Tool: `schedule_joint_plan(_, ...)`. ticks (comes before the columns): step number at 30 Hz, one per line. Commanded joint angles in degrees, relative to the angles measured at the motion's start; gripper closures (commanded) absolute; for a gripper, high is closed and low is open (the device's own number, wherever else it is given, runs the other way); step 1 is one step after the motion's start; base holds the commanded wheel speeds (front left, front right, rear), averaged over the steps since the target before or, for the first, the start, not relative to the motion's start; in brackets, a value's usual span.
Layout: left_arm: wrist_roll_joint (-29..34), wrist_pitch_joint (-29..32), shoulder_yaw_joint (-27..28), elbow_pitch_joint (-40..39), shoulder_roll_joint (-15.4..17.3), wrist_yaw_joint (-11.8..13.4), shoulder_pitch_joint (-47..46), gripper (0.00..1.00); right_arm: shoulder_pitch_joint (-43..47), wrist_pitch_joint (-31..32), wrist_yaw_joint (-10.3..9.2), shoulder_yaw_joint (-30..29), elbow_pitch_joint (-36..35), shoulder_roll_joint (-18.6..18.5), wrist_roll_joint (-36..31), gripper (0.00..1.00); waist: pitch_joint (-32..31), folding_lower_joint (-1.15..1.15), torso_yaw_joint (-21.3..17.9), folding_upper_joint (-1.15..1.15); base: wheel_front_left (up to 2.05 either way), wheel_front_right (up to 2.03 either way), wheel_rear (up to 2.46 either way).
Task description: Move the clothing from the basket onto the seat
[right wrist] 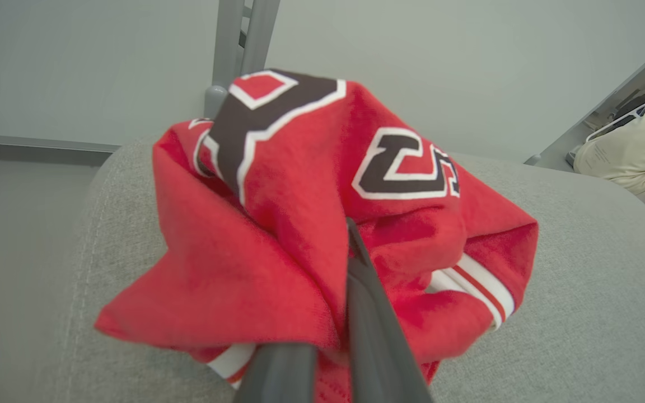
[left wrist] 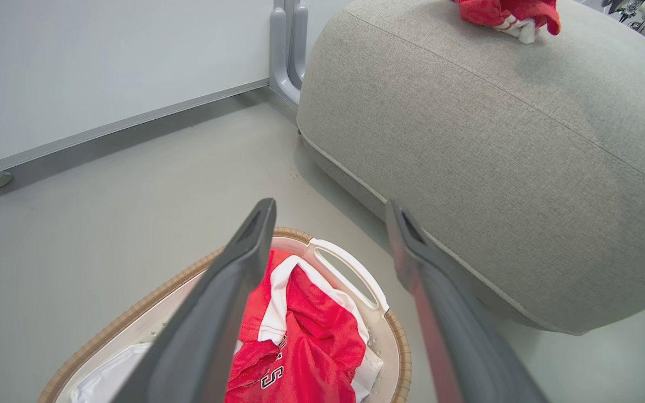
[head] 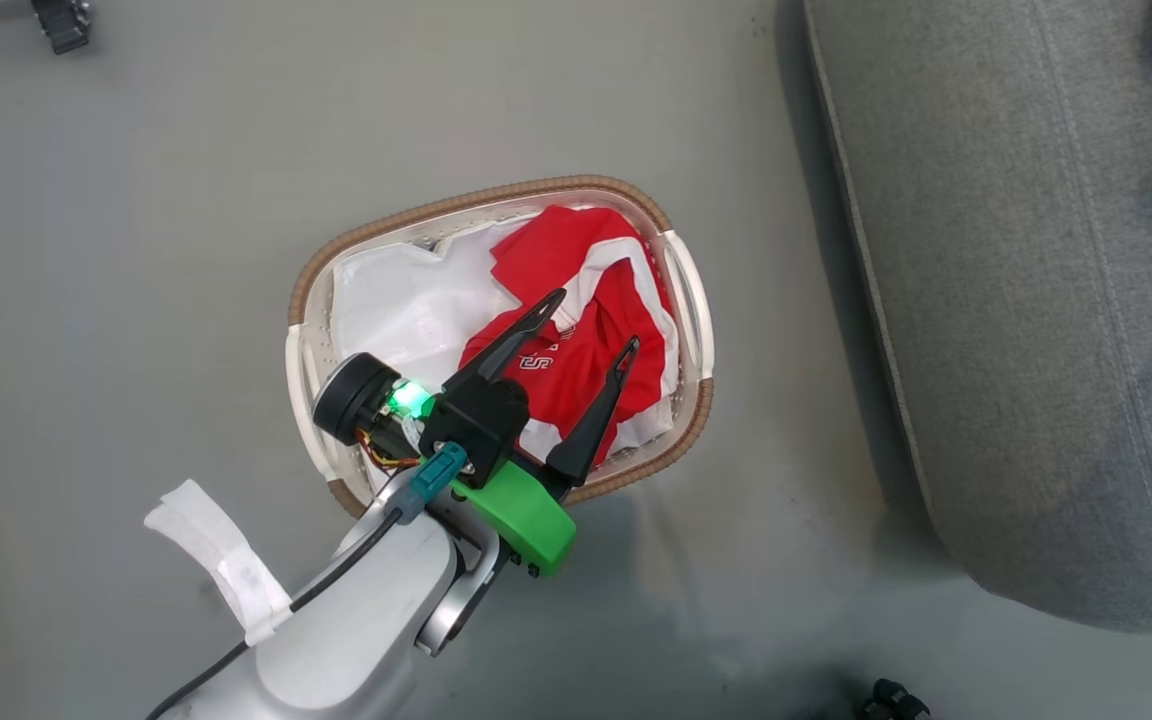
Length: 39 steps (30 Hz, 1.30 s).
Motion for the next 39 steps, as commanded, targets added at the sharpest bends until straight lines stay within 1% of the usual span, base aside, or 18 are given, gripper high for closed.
schedule_joint_plan(1, 0.2, -0.2, 0.0, 0.0, 0.3, 0.2, -1.0, 0.0, 1.5, -0.2, -0.08, -0.4, -1.4, 0.4, 0.4, 0.76, -0.3, -0.01, -0.7, 0.0, 0.0, 0.0, 0.0)
schedule_joint_plan(2, 0.2, -0.2, 0.0, 0.0, 0.3, 0.2, -1.0, 0.0, 2.5, -0.2, -0.08, -0.5, -2.6, 0.9, 0.6, 0.33, -0.4, -0.01, -0.9, 0.0, 0.0, 0.0, 0.0)
schedule_joint_plan(3, 0.1, -0.3, 0.1, 0.0, 0.3, 0.3, -1.0, 0.0, 3.5, -0.2, -0.08, -0.6, -3.7, 1.2, 0.7, 0.02, -0.6, -0.01, -1.2, 0.0, 0.0, 0.0, 0.0)
schedule_joint_plan(4, -0.1, -0.3, 0.2, 0.0, 0.3, 0.5, -1.0, 0.0, 4.7, -0.2, -0.08, -0.7, -4.9, 1.3, 0.8, 0.0, -0.8, -0.01, -1.4, 0.0, 0.0, 0.0, 0.0)
schedule_joint_plan(10, -0.7, -0.6, 0.6, 0.5, 0.5, 0.7, -0.2, 0.0, 10.4, -0.2, -0.08, -0.8, -9.8, 2.5, 1.5, 0.0, -2.7, -0.01, -2.8, 0.0, 0.0, 0.0, 0.0)
schedule_joint_plan(15, -1.4, -1.1, 1.5, 0.6, 0.3, 1.0, 1.0, 0.0, 15.6, -0.2, -0.08, -1.3, -13.6, 3.8, 1.1, 0.0, -5.2, -0.01, -3.1, 0.0, 0.0, 0.0, 0.0)
schedule_joint_plan(20, -2.3, -1.6, 2.6, 0.7, -0.2, 1.3, 2.4, 0.0, 20.7, -0.2, -0.08, -2.1, -16.8, 4.0, 2.2, 0.0, -8.5, -0.01, -2.3, 0.0, 0.0, 0.0, 0.0)
schedule_joint_plan(26, -3.2, -1.9, 4.8, 0.9, -0.7, 1.7, 5.0, 0.0, 23.9, -0.2, -0.08, -2.0, -19.8, 3.8, 2.4, 0.0, -13.1, -0.01, -0.3, 0.0, 0.0, 0.0, 0.0)
schedule_joint_plan(32, -2.5, -2.0, 9.6, -0.5, -1.2, 2.7, 9.9, 0.0, 23.9, -0.2, -0.08, 0.3, -22.3, 4.8, 1.8, 0.0, -18.3, -0.01, 2.1, 0.0, 0.0, 0.0, 0.0)
schedule_joint_plan(39, -0.9, -2.0, 17.3, -1.6, -2.0, 3.1, 17.6, 0.0, 24.7, -0.2, -0.08, 2.4, -24.6, 7.7, 2.2, 0.0, -23.4, -0.01, 4.5, 0.0, 0.0, 0.0, 0.0)
